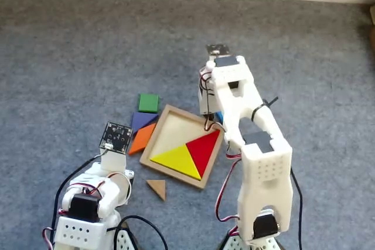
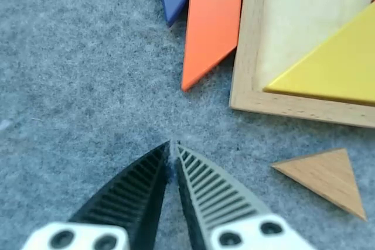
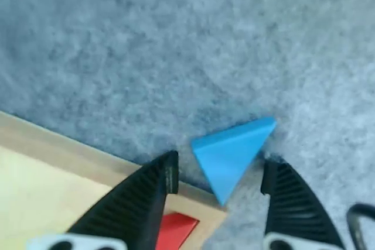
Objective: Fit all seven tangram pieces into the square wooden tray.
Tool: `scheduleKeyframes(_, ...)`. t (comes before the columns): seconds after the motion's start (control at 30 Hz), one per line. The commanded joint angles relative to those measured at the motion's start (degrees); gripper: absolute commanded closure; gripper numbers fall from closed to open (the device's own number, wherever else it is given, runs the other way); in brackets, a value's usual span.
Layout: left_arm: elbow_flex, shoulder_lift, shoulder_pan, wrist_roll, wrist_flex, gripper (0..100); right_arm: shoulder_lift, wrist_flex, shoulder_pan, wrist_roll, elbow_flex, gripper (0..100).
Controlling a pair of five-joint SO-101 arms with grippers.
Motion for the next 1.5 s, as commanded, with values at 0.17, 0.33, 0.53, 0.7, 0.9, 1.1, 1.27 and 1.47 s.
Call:
scheduleKeyframes(0.17, 1.1, -1.4, -0.7, 0.5, 0.4, 100, -0.6, -2.7, 0.2, -3.3, -3.6, 76.7)
scheduleKeyframes(0.33, 1.1, -1.4, -0.7, 0.5, 0.4, 100, -0.6, -3.4, 0.7, -4.0, -3.5, 76.7)
scheduleKeyframes(0.53, 1.1, -1.4, -0.7, 0.5, 0.4, 100, -0.6, -3.5, 1.5, -4.0, -3.6, 76.7)
scheduleKeyframes(0.7, 1.1, -1.4, -0.7, 0.5, 0.4, 100, -0.5, -3.5, 2.5, -4.0, -3.6, 78.6)
scheduleKeyframes(0.9, 1.1, -1.4, -0.7, 0.5, 0.4, 100, -0.5, -7.3, 2.5, -4.0, -3.2, 85.8)
scheduleKeyframes(1.1, 1.1, -1.4, -0.7, 0.5, 0.4, 100, -0.7, -7.1, 2.5, -3.9, -3.1, 86.4)
scheduleKeyframes(1.27, 1.1, -1.4, -0.7, 0.5, 0.4, 100, -0.9, -5.1, 2.4, 1.4, -3.5, 86.5)
scheduleKeyframes(1.47, 1.1, -1.4, -0.7, 0.5, 0.4, 100, -1.1, -1.7, 2.2, 2.3, -3.6, 86.5)
